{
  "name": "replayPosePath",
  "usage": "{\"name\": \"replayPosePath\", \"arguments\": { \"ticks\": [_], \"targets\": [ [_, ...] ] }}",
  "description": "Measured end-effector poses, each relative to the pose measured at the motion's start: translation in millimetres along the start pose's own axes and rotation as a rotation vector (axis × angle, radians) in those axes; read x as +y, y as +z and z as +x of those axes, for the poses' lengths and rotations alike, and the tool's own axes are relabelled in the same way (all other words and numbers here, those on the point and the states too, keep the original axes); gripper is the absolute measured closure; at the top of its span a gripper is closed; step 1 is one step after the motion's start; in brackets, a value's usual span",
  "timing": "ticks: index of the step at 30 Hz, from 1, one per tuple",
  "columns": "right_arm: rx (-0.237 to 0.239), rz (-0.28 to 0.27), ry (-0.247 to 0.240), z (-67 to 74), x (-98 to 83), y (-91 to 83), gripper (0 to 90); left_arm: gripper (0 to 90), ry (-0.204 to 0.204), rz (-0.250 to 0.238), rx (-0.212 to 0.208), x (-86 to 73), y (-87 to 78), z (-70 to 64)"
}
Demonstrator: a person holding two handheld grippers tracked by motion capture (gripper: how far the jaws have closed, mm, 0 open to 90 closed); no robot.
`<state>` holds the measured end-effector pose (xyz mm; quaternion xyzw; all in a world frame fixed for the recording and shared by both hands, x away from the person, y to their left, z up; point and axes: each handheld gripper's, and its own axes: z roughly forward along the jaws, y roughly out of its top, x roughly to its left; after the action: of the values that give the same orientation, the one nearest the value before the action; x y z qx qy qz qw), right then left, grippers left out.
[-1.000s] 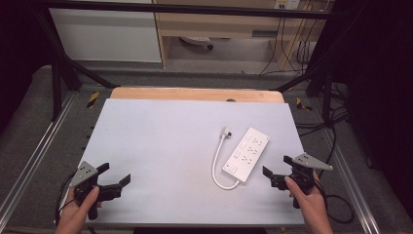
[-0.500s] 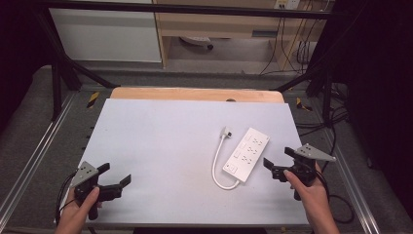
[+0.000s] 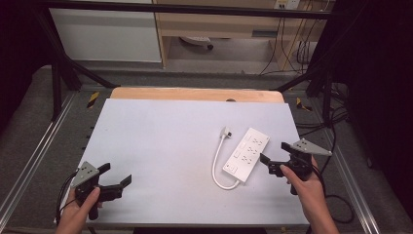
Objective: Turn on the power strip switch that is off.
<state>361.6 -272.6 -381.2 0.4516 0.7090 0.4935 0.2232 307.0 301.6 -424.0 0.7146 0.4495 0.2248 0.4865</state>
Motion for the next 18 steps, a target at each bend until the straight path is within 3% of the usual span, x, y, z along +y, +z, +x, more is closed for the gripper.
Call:
{"name": "replayPosePath", "arguments": {
  "ticks": [18],
  "targets": [
    [0.013, 0.014, -0.041, 7.8, 13.6, 13.7, 2.9, 5.6, 0.006, 0.007, -0.005, -0.5, 0.7, -0.9]
  ]
}}
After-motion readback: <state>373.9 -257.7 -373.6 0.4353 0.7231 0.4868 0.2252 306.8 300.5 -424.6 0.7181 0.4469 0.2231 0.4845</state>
